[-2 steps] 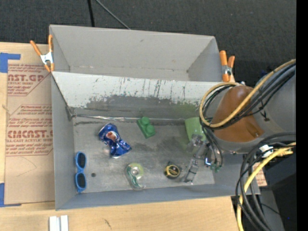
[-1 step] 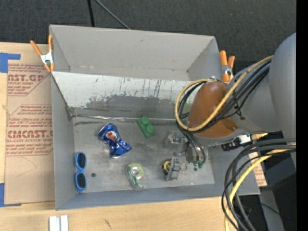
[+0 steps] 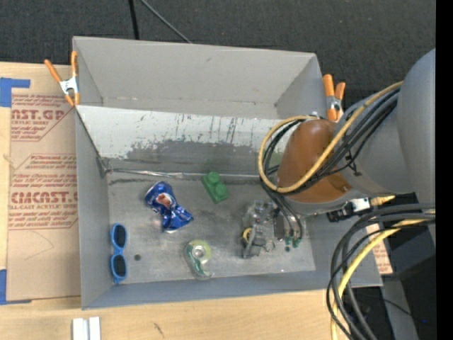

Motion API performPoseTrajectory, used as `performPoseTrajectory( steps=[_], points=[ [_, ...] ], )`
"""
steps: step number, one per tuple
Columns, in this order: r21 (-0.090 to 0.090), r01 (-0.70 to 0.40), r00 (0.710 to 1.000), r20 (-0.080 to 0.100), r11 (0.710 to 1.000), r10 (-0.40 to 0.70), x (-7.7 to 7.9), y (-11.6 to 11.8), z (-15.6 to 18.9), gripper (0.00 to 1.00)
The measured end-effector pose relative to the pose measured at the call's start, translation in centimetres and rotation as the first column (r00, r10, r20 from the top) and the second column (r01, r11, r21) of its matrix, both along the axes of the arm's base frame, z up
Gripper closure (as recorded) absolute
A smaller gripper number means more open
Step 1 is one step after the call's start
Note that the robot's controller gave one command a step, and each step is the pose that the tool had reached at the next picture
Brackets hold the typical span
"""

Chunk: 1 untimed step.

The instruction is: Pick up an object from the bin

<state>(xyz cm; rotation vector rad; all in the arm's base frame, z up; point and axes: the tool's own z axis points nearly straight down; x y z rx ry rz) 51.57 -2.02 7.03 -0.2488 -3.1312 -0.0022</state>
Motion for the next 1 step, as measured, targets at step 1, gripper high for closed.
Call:
performPoseTrajectory(
  steps=[1],
  points=[
    [0.0,-0.012,1.0,0.009,1.0,0.012,0.96,2.75,13.65,1.0]
  ],
)
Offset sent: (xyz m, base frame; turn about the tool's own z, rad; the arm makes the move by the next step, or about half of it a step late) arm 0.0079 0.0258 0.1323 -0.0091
